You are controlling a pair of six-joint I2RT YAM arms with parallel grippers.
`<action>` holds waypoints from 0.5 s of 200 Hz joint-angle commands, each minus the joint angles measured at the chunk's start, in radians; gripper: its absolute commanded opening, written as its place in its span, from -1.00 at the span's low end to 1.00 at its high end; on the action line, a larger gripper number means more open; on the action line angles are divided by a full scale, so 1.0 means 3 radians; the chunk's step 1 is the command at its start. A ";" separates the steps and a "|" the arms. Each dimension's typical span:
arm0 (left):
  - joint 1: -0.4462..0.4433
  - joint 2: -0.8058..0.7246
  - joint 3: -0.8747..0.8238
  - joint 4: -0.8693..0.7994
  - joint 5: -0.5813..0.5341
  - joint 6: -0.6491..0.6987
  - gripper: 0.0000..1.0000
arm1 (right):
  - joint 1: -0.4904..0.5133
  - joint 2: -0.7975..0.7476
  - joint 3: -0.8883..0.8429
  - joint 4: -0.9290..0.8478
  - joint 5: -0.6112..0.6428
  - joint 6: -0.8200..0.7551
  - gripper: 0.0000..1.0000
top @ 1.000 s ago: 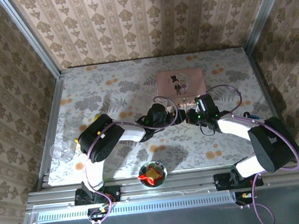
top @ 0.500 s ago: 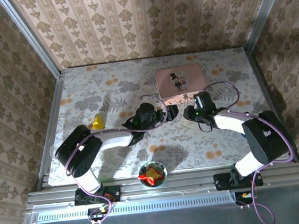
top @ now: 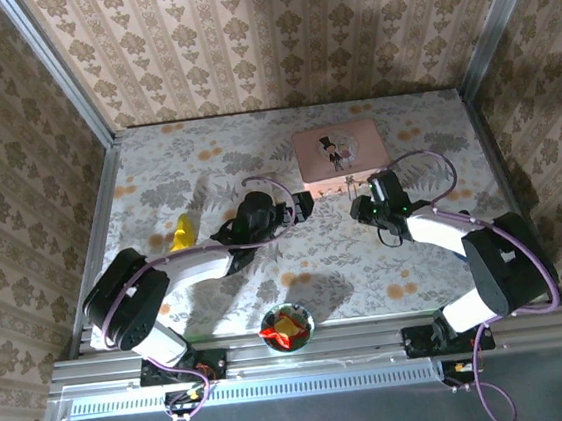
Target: Unlock a padlock with a key
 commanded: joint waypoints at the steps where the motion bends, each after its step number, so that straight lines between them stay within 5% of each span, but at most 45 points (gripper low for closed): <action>1: 0.0036 -0.0056 -0.0039 -0.0074 -0.0063 0.0068 1.00 | -0.0044 -0.0130 0.0054 -0.0090 0.0230 -0.0011 -0.20; 55: 0.0072 -0.0022 -0.0014 -0.0089 -0.0008 0.0054 1.00 | -0.0070 -0.0146 0.0105 -0.0122 0.0199 -0.0126 -0.09; 100: 0.0115 0.0060 0.0340 -0.0575 0.0085 0.0365 1.00 | -0.0210 0.0061 0.0354 -0.0120 -0.0009 -0.0402 -0.30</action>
